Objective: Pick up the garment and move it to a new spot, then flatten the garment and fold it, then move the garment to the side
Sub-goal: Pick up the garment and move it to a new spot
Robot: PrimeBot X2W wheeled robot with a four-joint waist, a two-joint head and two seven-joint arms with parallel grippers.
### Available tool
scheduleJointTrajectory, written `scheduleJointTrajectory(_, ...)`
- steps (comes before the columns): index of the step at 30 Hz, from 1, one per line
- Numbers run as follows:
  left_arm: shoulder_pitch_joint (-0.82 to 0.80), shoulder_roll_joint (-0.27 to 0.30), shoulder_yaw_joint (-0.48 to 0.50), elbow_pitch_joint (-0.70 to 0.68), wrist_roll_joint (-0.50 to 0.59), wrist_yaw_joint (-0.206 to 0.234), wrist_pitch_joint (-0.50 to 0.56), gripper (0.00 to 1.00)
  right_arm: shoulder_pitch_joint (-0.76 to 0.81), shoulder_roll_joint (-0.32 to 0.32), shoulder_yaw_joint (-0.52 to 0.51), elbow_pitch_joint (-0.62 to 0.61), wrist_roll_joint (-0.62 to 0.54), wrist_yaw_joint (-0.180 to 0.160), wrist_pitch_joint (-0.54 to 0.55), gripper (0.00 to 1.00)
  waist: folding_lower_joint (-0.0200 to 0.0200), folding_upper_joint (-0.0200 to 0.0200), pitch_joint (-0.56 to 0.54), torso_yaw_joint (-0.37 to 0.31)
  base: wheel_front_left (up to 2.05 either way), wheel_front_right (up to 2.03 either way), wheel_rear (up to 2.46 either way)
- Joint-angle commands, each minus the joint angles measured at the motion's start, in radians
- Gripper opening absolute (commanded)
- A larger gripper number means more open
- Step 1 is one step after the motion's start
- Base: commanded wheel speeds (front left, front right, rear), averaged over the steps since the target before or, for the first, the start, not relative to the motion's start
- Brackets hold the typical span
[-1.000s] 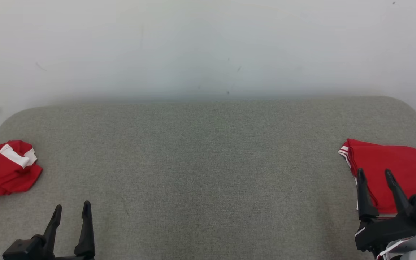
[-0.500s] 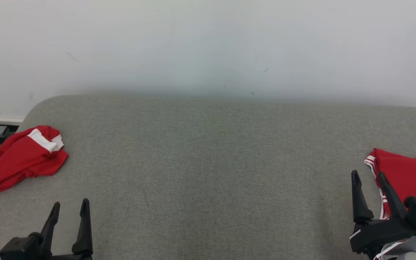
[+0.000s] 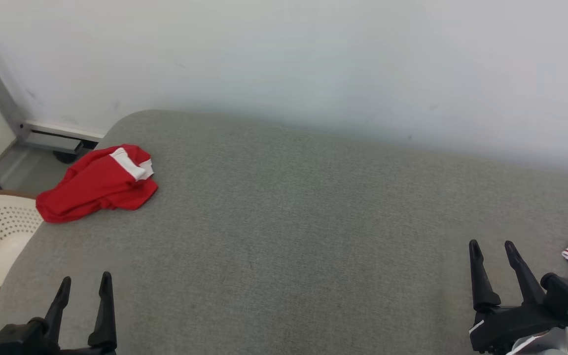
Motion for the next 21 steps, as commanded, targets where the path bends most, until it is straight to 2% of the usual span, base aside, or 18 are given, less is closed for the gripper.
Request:
scheduleJointTrajectory(1, 0.007, 0.008, 0.003, -0.005, -0.003, 0.000, 0.002, 1.00, 0.003, -0.004, -0.001, -0.001, 0.005, 0.000, -0.003, 1.00, 0.0000, 0.0000, -0.001, 0.050, 0.00, 0.00, 0.00)
scheduleJointTrajectory(12, 0.019, 0.024, 0.006, -0.018, -0.011, 0.011, 0.013, 1.00, 0.000, -0.004, 0.030, 0.016, 0.018, 0.000, -0.011, 1.00, 0.0000, 0.0000, -0.003, 0.157, 0.00, 0.00, 0.00)
scheduleJointTrajectory(21, 0.021, 0.030, 0.006, -0.021, -0.017, 0.018, 0.021, 1.00, -0.002, -0.004, 0.051, 0.018, 0.025, 0.000, -0.022, 1.00, 0.0000, 0.0000, -0.007, 0.197, 0.00, 0.00, 0.00)
